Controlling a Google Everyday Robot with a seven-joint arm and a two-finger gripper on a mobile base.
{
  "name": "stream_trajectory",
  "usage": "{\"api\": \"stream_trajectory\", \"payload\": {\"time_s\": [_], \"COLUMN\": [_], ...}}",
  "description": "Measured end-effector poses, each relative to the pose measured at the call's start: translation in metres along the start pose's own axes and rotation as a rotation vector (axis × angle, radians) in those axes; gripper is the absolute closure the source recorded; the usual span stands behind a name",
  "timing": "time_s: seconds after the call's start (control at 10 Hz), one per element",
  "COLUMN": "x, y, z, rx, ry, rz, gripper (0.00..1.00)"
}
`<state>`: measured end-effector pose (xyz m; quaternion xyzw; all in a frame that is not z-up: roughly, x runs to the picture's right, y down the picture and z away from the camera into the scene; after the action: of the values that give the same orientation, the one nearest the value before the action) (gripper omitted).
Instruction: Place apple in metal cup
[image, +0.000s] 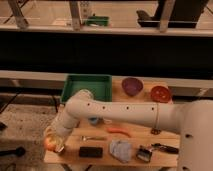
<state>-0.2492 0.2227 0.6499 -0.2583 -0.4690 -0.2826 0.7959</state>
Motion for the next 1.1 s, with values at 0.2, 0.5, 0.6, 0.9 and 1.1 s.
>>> {"api": "stream_trajectory", "payload": {"time_s": [0.2,0.5,0.6,0.9,1.1], "x": [-0.004,0.001,0.003,0.007,0.008], "y": [-0.002,-0.003,-0.003,-0.002,-0.002], "z": [0.007,0.007,0.006,0.005,0.006], "rx": [-0.014,0.004,0.010,0.022,0.022], "ry": [-0.024,-0.038,-0.039,-0.043,-0.049], "rz": [-0.021,-0.029,-0.028,-0.026,-0.027], "gripper": [1.00,1.00,1.00,1.00,1.00]}}
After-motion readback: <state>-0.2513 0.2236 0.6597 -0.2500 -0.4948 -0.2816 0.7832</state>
